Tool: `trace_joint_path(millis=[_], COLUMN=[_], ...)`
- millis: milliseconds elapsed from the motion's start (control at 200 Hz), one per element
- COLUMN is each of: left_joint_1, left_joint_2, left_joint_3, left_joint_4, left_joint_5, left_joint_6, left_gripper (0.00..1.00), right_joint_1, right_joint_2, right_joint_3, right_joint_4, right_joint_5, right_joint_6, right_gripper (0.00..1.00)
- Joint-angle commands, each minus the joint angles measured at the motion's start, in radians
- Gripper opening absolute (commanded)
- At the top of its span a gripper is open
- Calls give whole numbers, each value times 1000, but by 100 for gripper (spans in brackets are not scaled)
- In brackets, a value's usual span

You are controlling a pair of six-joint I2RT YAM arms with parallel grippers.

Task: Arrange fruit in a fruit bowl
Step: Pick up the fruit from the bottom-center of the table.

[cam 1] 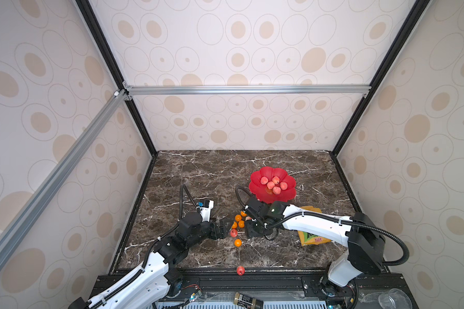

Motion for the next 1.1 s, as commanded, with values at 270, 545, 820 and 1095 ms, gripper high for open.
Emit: trace_joint_path(millis=[270,545,820,1095], left_joint_1=[3,18,26,28], left_joint_2=[-93,-138,-140,-139], left_joint_3=[-41,-80,-82,-93], left_joint_4=[-127,-133,-138,-127], left_joint_5=[-50,-88,-93,-85], left_joint_6=[-114,-155,-142,-145], left_gripper=[99,99,99,99], right_joint_1=[183,266,302,309], right_joint_2=[86,126,159,173], right_joint_3=[48,57,77,73], right_joint_4=[-32,-45,-65,-52], right_joint_5=[17,-16,-45,-69], right_joint_6=[153,190,206,214], right_gripper=[58,58,56,56])
